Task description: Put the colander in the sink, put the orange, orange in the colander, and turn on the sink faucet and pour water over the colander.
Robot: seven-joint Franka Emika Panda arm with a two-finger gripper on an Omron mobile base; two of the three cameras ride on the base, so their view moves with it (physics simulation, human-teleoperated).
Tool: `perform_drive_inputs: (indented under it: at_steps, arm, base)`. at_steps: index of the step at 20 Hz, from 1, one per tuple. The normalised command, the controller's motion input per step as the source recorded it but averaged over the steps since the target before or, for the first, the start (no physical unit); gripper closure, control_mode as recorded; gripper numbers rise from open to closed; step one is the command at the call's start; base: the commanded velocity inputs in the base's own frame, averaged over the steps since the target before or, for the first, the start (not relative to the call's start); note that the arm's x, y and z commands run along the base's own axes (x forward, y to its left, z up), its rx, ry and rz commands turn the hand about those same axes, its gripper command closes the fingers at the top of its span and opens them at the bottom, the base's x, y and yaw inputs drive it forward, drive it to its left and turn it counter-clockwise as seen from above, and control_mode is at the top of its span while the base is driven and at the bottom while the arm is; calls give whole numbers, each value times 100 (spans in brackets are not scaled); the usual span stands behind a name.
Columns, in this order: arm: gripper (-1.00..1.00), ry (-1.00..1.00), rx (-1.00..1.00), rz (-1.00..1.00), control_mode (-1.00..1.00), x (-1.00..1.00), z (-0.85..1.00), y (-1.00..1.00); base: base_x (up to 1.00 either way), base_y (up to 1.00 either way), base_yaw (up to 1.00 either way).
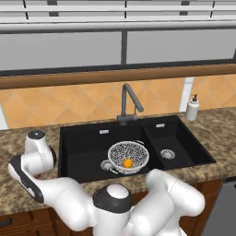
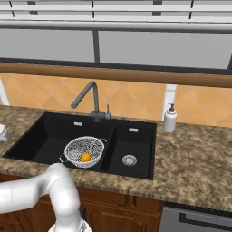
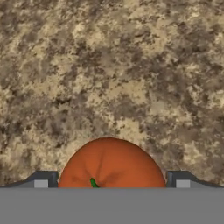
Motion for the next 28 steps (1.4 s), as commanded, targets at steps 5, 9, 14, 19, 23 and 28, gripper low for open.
perform_drive_inputs:
  at_steps: [5,9,14,19,23,28]
  arm:
    - [100,0,-1,0,-100,11,-10,5]
    - [100,-2,0,0,-100,1,2,-14]
    - [100,-5,0,-6,-100,-12,20,-55]
    - [100,-6,0,-9,-100,-34,24,-84]
    - [100,-8,0,-9,-100,-38,7,-96]
    - [100,-4,0,-10,-100,-8,8,-95]
  base:
    - [0,0,0]
    - [0,0,0]
    - [0,0,0]
    - [0,0,0]
    - [0,0,0]
    - [0,0,0]
